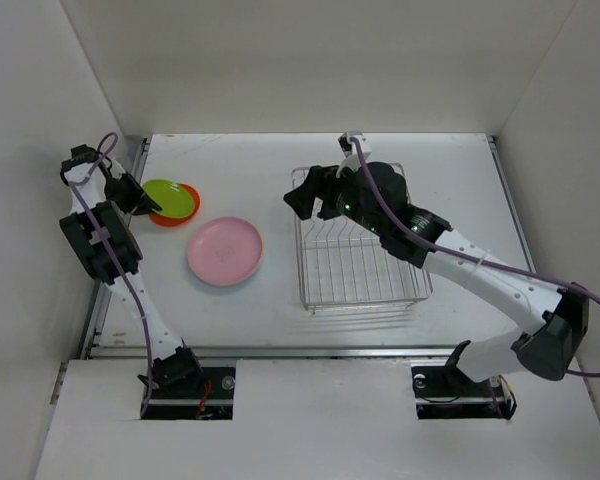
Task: Unload the plates from the dish rack
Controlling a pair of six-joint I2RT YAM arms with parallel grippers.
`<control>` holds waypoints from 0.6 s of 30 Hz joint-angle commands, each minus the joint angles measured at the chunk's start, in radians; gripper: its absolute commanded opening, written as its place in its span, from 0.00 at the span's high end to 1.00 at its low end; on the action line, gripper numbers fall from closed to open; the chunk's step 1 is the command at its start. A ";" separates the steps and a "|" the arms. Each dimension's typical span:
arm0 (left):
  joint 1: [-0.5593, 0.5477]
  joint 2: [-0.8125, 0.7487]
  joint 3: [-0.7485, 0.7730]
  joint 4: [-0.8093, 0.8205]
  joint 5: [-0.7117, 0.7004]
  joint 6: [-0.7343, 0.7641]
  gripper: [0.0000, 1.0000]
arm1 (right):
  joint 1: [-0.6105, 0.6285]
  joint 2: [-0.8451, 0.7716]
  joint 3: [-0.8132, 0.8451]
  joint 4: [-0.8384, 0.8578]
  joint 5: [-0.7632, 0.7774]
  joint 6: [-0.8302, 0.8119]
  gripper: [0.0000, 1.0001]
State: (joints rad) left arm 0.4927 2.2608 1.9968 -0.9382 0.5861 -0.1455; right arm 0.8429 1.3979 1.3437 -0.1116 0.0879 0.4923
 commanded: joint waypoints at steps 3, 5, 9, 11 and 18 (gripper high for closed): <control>-0.002 0.035 0.085 0.013 -0.075 -0.037 0.89 | -0.001 -0.086 -0.021 0.007 0.042 -0.014 0.18; -0.002 0.055 0.094 -0.007 -0.075 -0.037 0.75 | -0.001 -0.109 -0.041 0.007 0.042 -0.014 0.18; -0.012 0.083 0.094 -0.051 -0.129 0.003 0.57 | -0.001 -0.135 -0.061 0.007 0.053 -0.014 0.18; -0.022 0.083 0.094 -0.063 -0.149 0.021 0.42 | -0.001 -0.145 -0.061 0.007 0.053 -0.014 0.16; -0.042 0.025 0.062 -0.073 -0.250 0.102 0.31 | -0.001 -0.188 -0.094 0.007 0.042 -0.014 0.16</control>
State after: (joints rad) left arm 0.4660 2.3566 2.0537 -0.9756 0.4019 -0.1017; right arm 0.8429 1.2449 1.2606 -0.1280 0.1223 0.4900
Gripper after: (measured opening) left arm 0.680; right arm 0.835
